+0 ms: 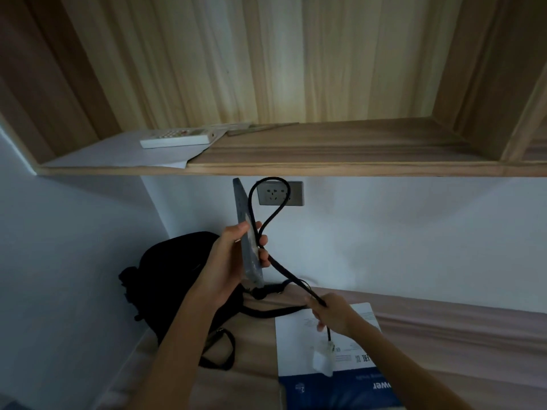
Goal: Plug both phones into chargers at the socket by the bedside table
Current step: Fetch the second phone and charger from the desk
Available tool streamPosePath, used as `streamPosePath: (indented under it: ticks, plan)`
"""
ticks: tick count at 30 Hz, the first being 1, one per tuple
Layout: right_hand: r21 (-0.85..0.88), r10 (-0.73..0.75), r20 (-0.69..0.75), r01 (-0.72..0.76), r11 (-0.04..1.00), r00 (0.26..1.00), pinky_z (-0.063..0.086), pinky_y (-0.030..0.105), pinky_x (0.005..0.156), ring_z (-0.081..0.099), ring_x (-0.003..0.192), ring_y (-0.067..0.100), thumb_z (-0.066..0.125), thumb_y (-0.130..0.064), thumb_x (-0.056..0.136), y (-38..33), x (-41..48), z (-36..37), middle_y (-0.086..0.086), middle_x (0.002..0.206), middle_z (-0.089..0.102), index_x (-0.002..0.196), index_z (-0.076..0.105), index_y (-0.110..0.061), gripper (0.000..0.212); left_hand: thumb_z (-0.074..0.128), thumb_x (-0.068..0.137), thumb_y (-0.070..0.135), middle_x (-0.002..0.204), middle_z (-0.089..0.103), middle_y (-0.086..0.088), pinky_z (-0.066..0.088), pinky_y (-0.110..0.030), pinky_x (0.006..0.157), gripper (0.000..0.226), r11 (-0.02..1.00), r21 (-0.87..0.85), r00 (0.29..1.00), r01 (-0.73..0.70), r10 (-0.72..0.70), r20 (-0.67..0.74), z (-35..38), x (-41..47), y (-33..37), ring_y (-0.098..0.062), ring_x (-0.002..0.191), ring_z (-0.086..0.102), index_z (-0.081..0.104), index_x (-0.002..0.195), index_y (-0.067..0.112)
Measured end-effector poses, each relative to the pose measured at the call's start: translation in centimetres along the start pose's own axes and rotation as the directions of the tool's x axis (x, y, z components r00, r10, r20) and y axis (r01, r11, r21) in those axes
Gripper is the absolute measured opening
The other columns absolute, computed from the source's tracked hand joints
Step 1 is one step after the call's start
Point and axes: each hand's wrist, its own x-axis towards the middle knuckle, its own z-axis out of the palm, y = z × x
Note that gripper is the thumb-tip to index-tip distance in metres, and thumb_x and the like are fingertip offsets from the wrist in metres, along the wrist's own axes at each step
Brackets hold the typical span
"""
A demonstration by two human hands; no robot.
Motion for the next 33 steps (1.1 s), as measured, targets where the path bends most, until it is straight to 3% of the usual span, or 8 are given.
streamPosePath:
  ticks: [3, 9, 11, 15, 20, 23, 27, 33]
  plan:
    - [0.145, 0.015, 0.031, -0.019, 0.989, 0.999, 0.049, 0.021, 0.053, 0.04, 0.041, 0.007, 0.058, -0.041, 0.098, -0.4, -0.1, -0.7, -0.007, 0.049, 0.041, 0.063, 0.051, -0.016, 0.044, 0.065, 0.075, 0.044, 0.09, 0.063, -0.008, 0.056, -0.032, 0.063, 0.054, 0.998, 0.066, 0.997, 0.001, 0.004, -0.08, -1.0, 0.3, 0.1, -0.019, 0.065, 0.061, 0.057, 0.117, 0.01]
    - [0.319, -0.09, -0.132, 0.128, 0.939, 0.987, 0.044, 0.027, 0.052, 0.039, 0.046, 0.012, 0.065, -0.034, 0.096, -1.6, -2.1, -3.7, -0.005, 0.049, 0.041, 0.052, 0.051, -0.02, 0.048, 0.075, 0.061, 0.052, 0.102, 0.077, -0.01, 0.06, -0.043, 0.075, 0.061, 0.963, 0.27, 0.957, 0.006, 0.073, -0.281, -2.2, 0.7, -1.0, -0.022, 0.076, 0.069, 0.07, 0.105, 0.01]
    - [0.401, -0.108, -0.163, 0.166, 0.901, 0.981, 0.04, 0.026, 0.051, 0.035, 0.045, 0.012, 0.068, -0.037, 0.093, -2.4, -3.2, -4.9, -0.005, 0.05, 0.038, 0.051, 0.048, -0.022, 0.048, 0.076, 0.06, 0.052, 0.092, 0.078, -0.006, 0.061, -0.046, 0.078, 0.066, 0.953, 0.301, 0.948, 0.037, 0.062, -0.313, -2.0, 0.9, -1.6, -0.026, 0.08, 0.072, 0.072, 0.104, 0.004]
    - [0.503, -0.121, -0.185, 0.2, 0.841, 0.975, 0.031, 0.022, 0.045, 0.026, 0.046, 0.012, 0.071, -0.037, 0.09, -3.8, -5.8, -7.0, -0.005, 0.053, 0.03, 0.054, 0.043, -0.023, 0.048, 0.078, 0.076, 0.041, 0.069, 0.075, 0.005, 0.06, -0.032, 0.062, 0.047, 0.949, 0.303, 0.954, 0.083, 0.013, -0.301, -1.0, 1.5, -3.0, -0.026, 0.081, 0.078, 0.069, 0.103, 0.005]
    - [0.608, -0.109, -0.195, 0.208, 0.766, 0.975, 0.02, 0.023, 0.044, 0.017, 0.049, 0.013, 0.057, -0.06, 0.092, -4.8, -9.1, -8.7, -0.003, 0.057, 0.023, 0.064, 0.053, -0.02, 0.049, 0.079, 0.075, 0.042, 0.101, 0.079, -0.006, 0.06, -0.046, 0.088, 0.046, 0.925, 0.341, 0.958, 0.166, -0.07, -0.278, 1.9, 2.7, -4.9, -0.029, 0.097, 0.075, 0.072, 0.109, 0.011]
    - [0.679, -0.073, -0.235, 0.218, 0.701, 0.969, 0.015, 0.027, 0.046, 0.015, 0.051, 0.015, 0.042, -0.069, 0.094, -3.8, -11.0, -9.5, -0.003, 0.057, 0.024, 0.067, 0.052, -0.019, 0.058, 0.08, 0.075, 0.04, 0.107, 0.078, -0.005, 0.057, -0.047, 0.096, 0.046, 0.906, 0.371, 0.968, 0.203, -0.128, -0.216, 3.7, 3.3, -6.1, -0.026, 0.101, 0.073, 0.073, 0.112, 0.013]
    - [0.776, -0.005, -0.279, 0.229, 0.588, 0.96, 0.019, 0.024, 0.042, 0.018, 0.046, 0.012, 0.052, -0.058, 0.093, -1.4, -14.0, -11.0, -0.005, 0.054, 0.026, 0.063, 0.05, -0.02, 0.049, 0.08, 0.079, 0.031, 0.098, 0.08, -0.007, 0.061, -0.03, 0.072, 0.04, 0.899, 0.369, 0.971, 0.235, -0.202, -0.127, 7.1, 3.9, -7.9, -0.023, 0.09, 0.077, 0.073, 0.112, 0.01]
    - [0.875, 0.069, -0.357, 0.308, 0.374, 0.932, 0.029, 0.02, 0.038, 0.028, 0.04, 0.009, 0.048, -0.044, 0.096, 2.0, -19.8, -14.2, -0.003, 0.051, 0.037, 0.069, 0.06, -0.015, 0.041, 0.077, 0.084, 0.027, 0.099, 0.079, -0.006, 0.063, -0.039, 0.083, 0.036, 0.871, 0.434, 0.965, 0.231, -0.262, 0.01, 14.1, 3.6, -10.1, -0.024, 0.092, 0.077, 0.072, 0.114, 0.01]
